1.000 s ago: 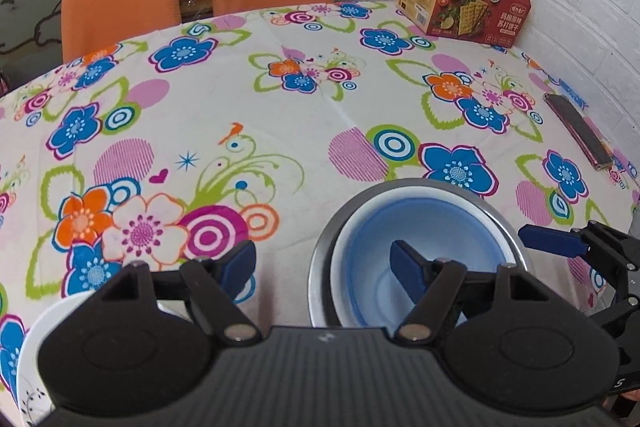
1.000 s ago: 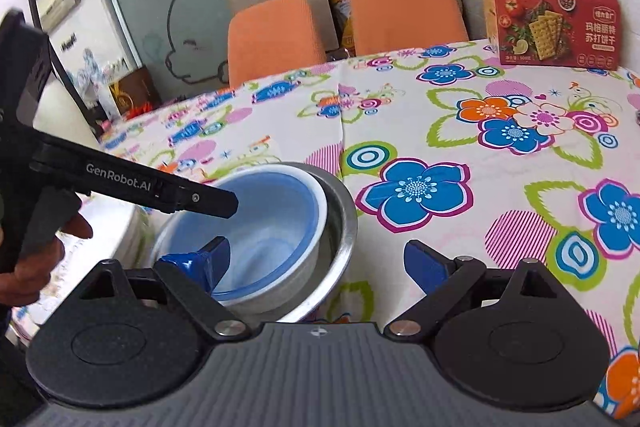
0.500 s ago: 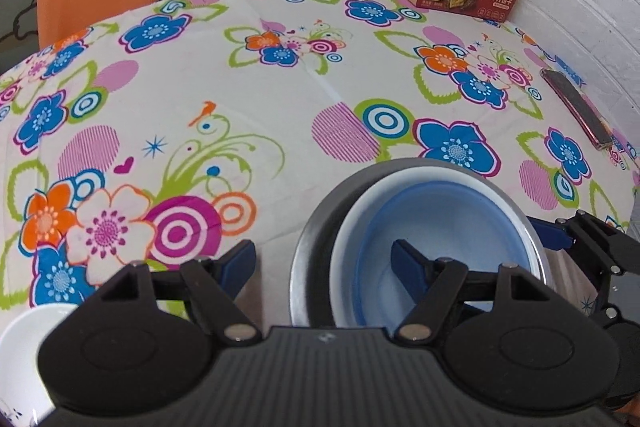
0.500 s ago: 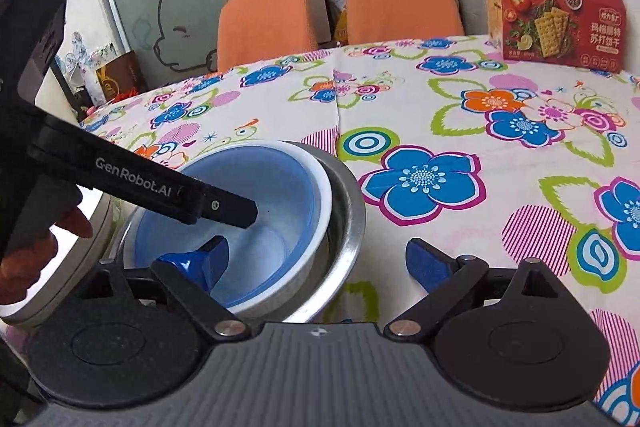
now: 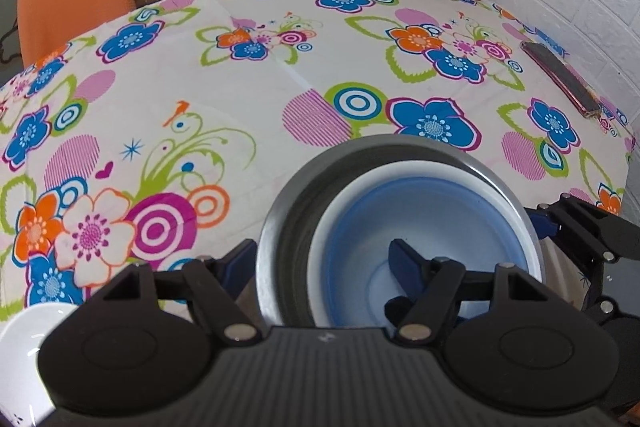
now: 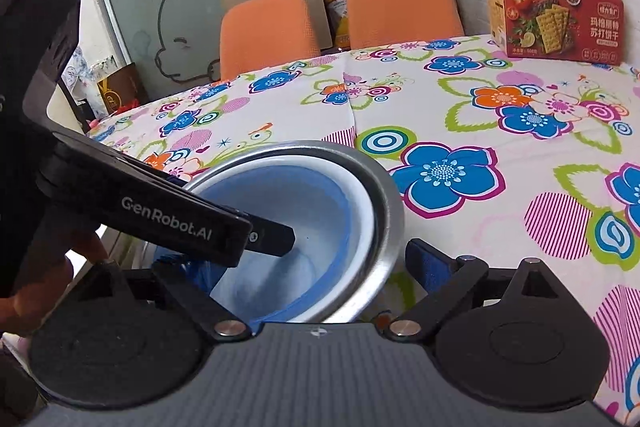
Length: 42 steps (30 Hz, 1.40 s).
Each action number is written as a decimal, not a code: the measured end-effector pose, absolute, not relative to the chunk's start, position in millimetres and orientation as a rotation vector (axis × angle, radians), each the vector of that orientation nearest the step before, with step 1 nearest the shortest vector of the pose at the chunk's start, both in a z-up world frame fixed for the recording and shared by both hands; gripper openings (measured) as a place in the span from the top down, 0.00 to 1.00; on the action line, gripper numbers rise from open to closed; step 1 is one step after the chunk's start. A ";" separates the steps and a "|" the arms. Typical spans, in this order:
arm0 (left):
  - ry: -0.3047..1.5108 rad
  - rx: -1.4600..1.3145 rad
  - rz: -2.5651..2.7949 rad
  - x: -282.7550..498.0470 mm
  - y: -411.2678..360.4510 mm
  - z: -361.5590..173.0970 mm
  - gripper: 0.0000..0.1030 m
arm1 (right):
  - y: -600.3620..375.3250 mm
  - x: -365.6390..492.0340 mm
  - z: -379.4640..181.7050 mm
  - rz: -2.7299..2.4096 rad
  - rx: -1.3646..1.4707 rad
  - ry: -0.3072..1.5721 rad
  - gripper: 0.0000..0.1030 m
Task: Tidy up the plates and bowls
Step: 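Lift the nested bowls with the left tool and carry them toward the plate stack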
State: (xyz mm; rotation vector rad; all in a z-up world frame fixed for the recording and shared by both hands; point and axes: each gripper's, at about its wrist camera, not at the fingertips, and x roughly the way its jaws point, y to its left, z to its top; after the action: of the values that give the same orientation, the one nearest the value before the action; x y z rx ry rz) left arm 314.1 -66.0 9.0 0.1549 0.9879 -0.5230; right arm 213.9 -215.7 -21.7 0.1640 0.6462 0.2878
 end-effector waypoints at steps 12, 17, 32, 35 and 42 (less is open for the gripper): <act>0.996 0.163 -0.520 315.6 -75.1 10.2 0.36 | -209.1 215.7 -20.2 0.362 0.223 0.662 0.20; 1.029 0.127 -0.509 326.6 -78.3 17.8 0.40 | -198.4 219.4 -13.7 0.298 0.189 0.662 0.19; 0.861 0.110 -0.410 284.8 -17.9 110.9 0.39 | -166.5 206.1 62.7 0.391 0.177 0.480 0.18; 0.874 0.097 -0.313 268.3 21.4 110.4 0.39 | -133.8 202.6 60.6 0.494 0.190 0.494 0.18; 0.958 -0.002 -0.169 238.4 102.1 70.5 0.39 | -66.1 197.9 35.3 0.652 0.176 0.619 0.18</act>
State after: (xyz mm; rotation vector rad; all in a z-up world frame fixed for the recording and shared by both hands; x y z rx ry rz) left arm 238.4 102.1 70.5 -0.0025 0.9585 -0.1694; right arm 197.9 -66.1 35.3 0.1764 0.6188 0.6518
